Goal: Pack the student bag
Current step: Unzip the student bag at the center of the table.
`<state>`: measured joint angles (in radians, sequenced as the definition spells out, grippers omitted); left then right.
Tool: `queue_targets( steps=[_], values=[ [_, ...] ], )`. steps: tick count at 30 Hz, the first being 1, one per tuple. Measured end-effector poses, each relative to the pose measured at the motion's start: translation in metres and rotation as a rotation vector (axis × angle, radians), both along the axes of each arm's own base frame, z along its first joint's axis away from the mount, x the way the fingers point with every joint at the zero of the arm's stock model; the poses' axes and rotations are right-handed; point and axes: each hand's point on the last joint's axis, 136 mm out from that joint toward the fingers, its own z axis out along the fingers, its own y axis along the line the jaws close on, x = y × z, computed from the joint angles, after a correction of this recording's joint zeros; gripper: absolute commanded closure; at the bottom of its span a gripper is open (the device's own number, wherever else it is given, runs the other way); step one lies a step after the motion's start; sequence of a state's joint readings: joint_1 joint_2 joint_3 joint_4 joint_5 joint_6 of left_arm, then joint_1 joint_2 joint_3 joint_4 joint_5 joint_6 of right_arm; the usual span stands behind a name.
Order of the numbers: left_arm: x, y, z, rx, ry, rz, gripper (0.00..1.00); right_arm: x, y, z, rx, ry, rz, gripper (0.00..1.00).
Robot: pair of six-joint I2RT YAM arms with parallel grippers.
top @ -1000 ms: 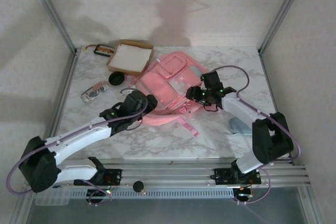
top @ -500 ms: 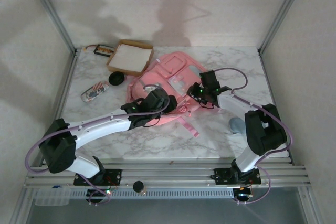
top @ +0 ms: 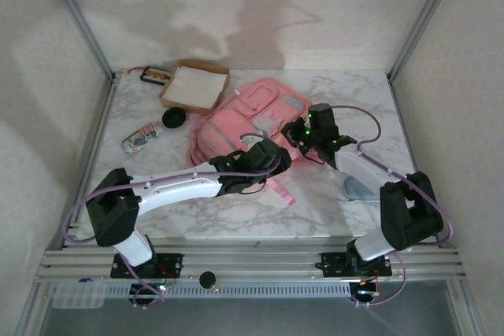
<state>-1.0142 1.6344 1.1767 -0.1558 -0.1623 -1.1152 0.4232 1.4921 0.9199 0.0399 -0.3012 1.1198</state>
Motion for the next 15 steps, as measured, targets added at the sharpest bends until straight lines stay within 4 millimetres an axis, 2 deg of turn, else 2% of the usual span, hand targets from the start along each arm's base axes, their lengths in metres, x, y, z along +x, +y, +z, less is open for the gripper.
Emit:
queue_targets(
  steps=[8, 15],
  values=[
    [0.012, 0.005, 0.006, -0.028, -0.027, 0.090, 0.52, -0.001, 0.003, 0.009, 0.056, 0.002, -0.013, 1.00],
    [0.030, 0.007, 0.007, -0.069, -0.054, 0.151, 0.53, -0.004, 0.002, 0.007, 0.072, 0.007, -0.020, 1.00]
  ],
)
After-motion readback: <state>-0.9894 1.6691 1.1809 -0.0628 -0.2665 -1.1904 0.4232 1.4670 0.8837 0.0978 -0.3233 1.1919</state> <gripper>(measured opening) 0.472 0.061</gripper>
